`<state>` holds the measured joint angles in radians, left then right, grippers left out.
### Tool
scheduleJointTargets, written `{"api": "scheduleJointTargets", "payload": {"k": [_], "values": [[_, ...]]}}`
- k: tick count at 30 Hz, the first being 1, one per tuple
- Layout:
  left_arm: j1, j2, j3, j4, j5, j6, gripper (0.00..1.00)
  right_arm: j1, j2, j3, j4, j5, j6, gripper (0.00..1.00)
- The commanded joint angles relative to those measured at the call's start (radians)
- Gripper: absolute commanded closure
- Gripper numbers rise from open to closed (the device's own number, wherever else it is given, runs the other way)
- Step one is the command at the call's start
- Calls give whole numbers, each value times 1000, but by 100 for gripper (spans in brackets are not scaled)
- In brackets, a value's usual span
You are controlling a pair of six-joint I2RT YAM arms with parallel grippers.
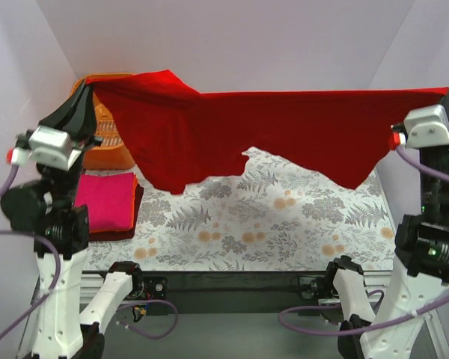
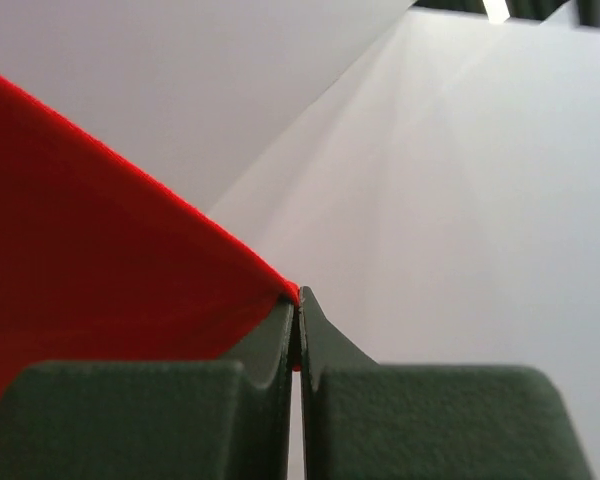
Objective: Fold and stack the t-shirts
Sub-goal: Flatten the tshirt out
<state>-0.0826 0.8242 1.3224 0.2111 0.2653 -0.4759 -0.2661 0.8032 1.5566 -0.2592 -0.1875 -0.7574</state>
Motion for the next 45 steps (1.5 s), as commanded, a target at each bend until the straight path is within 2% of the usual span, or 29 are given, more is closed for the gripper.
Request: {"api": "scheduleJointTargets", "payload": {"k": [1, 6, 9, 12, 14, 16, 20, 21, 22, 25, 29, 30, 34, 39, 45], "values": [[9, -98, -5, 18, -103, 68, 100, -5, -67, 6, 140, 103, -62, 99], [9, -169, 31, -77, -114, 149, 100, -5, -140, -7, 149, 82, -132, 99], [7, -152, 64, -169, -110, 203, 100, -4, -119, -26, 156, 103, -169, 99], [9, -135, 28, -267, -51, 239, 100, -4, -108, -134, 118, -8, -189, 99], [9, -151, -53, -356, 61, 247, 100, -4, -130, -309, 40, -122, -241, 99], [9, -136, -142, -409, 93, 215, 100, -4, -136, -434, 25, -165, -282, 99], [7, 15, -255, -431, 141, 100, 100, -4, -44, -648, 66, -219, -330, 99], [6, 89, -276, -400, 140, 76, 100, -2, 5, -691, 111, -239, -333, 99], [4, 228, -284, -362, 106, 15, 100, 1, 61, -729, 147, -259, -339, 99], [0, 409, -241, -312, 56, -9, 100, 22, 204, -785, 248, -251, -371, 99], [-5, 700, -108, -254, 20, -41, 100, 45, 410, -744, 348, -230, -393, 99], [-12, 807, -19, -266, 11, -40, 100, 50, 492, -724, 357, -224, -393, 99], [-34, 1042, 176, -272, -20, -17, 100, 68, 686, -607, 364, -185, -413, 99], [-75, 1243, 365, -303, -148, 40, 100, 88, 896, -456, 364, -144, -418, 99], [-85, 1395, 527, -337, -285, 74, 100, 113, 1024, -353, 354, -73, -395, 99]]}}
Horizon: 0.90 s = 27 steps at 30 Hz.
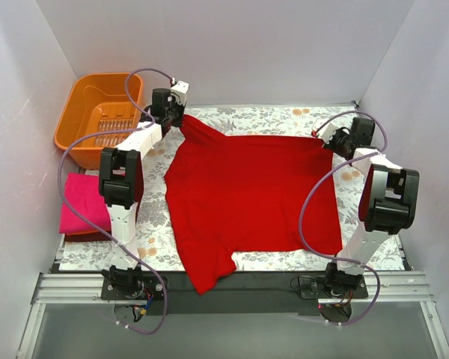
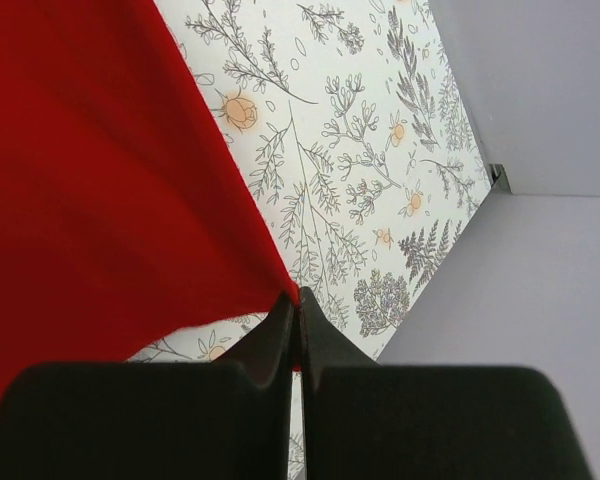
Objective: Fold and stack the t-shirts
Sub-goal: Flatten the tshirt out
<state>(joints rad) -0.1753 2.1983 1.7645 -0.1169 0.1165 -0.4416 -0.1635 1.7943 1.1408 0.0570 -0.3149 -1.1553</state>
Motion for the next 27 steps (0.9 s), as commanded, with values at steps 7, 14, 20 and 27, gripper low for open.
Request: {"api": "scheduleJointTargets", "payload": {"k": [7, 14, 20, 27], "values": [[-19, -8, 55, -66, -21, 49, 100, 30, 31, 71, -2, 59, -3, 99], [-47, -32, 6, -93, -69, 26, 100, 44, 31, 73, -20, 62, -21, 99], [-50, -20, 7, -127, -66, 30, 100, 56, 57, 94, -51, 79, -20, 99], [-32, 87, 173, -211, -135, -20, 100, 73, 221, 278, -55, 287, 140, 84]]}}
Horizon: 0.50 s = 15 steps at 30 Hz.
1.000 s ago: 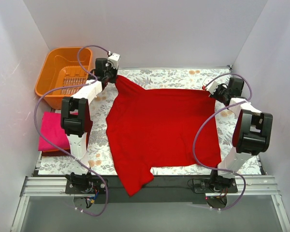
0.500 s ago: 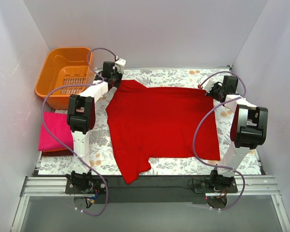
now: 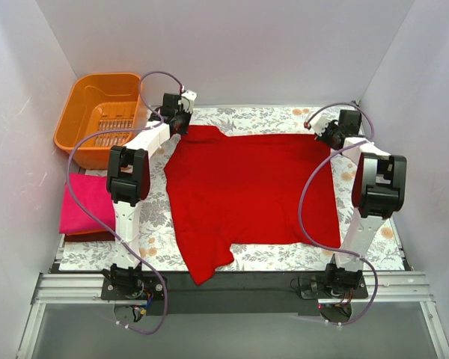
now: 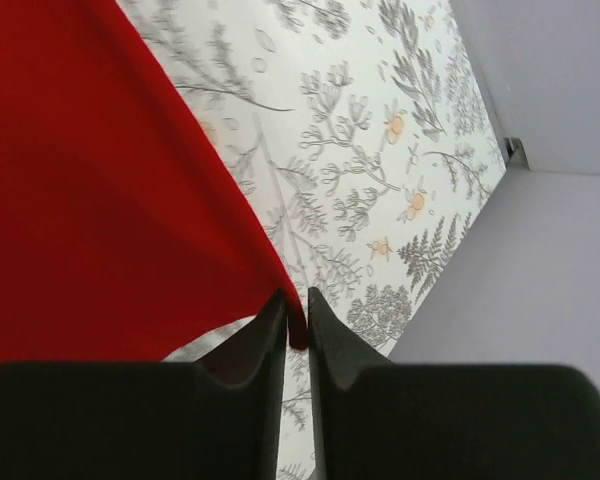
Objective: Fold and stack the t-shirts
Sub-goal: Flatten the tshirt out
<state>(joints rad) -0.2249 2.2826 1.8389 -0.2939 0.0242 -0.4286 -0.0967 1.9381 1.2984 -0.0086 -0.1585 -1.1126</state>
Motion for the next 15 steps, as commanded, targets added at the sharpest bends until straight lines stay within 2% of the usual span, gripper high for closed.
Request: {"api": "scheduleJointTargets", "payload": {"k": [1, 2, 3, 5, 6, 8, 10, 13, 14, 15], "values": [[28, 17, 138, -25, -40, -60, 90, 6, 96, 148, 10, 192, 155, 80], [35, 26, 152, -15, -26, -71, 84, 8, 123, 198, -26, 206, 172, 65], [44, 31, 177, 8, 8, -78, 78, 6, 133, 216, -37, 217, 209, 59], [45, 35, 200, 24, 29, -67, 62, 6, 142, 251, -80, 221, 243, 57], [44, 32, 207, 27, 58, -65, 57, 6, 140, 280, -97, 221, 256, 50], [45, 2, 215, 27, 66, -67, 48, 6, 121, 300, -148, 228, 279, 49], [45, -44, 185, 7, 68, -65, 47, 6, 95, 325, -207, 215, 286, 49], [45, -178, 36, -45, 150, -39, 50, 8, 1, 290, -352, 157, 261, 53], [44, -222, -65, -53, 166, -39, 51, 8, -20, 280, -397, 119, 254, 54], [44, -282, -101, -98, 187, -42, 51, 9, -59, 274, -503, 87, 246, 56]]}}
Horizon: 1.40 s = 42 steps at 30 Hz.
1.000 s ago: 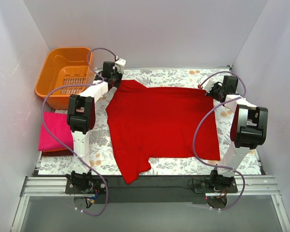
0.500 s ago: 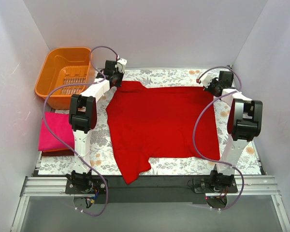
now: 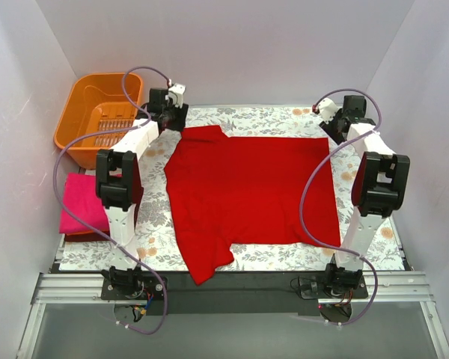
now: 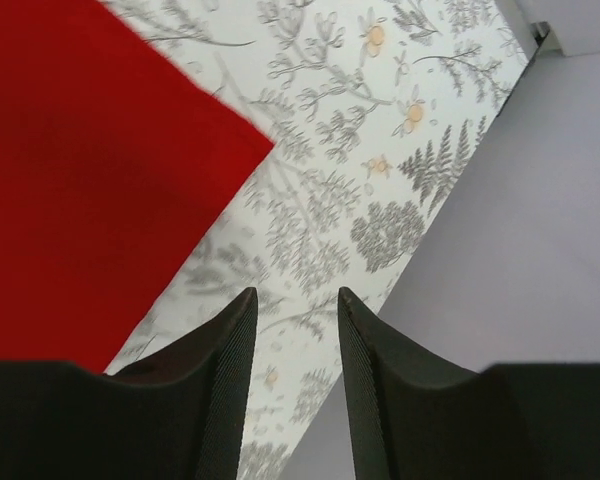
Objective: Fold and stack the t-shirts
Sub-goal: Flatten the tshirt out
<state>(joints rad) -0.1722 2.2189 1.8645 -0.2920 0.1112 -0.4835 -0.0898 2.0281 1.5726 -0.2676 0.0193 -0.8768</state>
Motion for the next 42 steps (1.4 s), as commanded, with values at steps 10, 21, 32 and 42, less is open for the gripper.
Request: {"api": "scheduleJointTargets", "payload": {"k": [10, 21, 32, 42], "values": [[-10, -327, -336, -387, 153, -58, 61, 59, -276, -266, -446, -153, 7, 63], [-9, -144, -275, -493, 13, -90, 68, 56, -33, -203, -299, 16, 2, 68], [-1, -85, -22, -489, 97, -86, 62, 58, 20, 26, -258, 117, 30, 62], [72, -445, -249, -529, 321, -147, 59, 459, -497, -228, -475, -188, 120, 56]]}}
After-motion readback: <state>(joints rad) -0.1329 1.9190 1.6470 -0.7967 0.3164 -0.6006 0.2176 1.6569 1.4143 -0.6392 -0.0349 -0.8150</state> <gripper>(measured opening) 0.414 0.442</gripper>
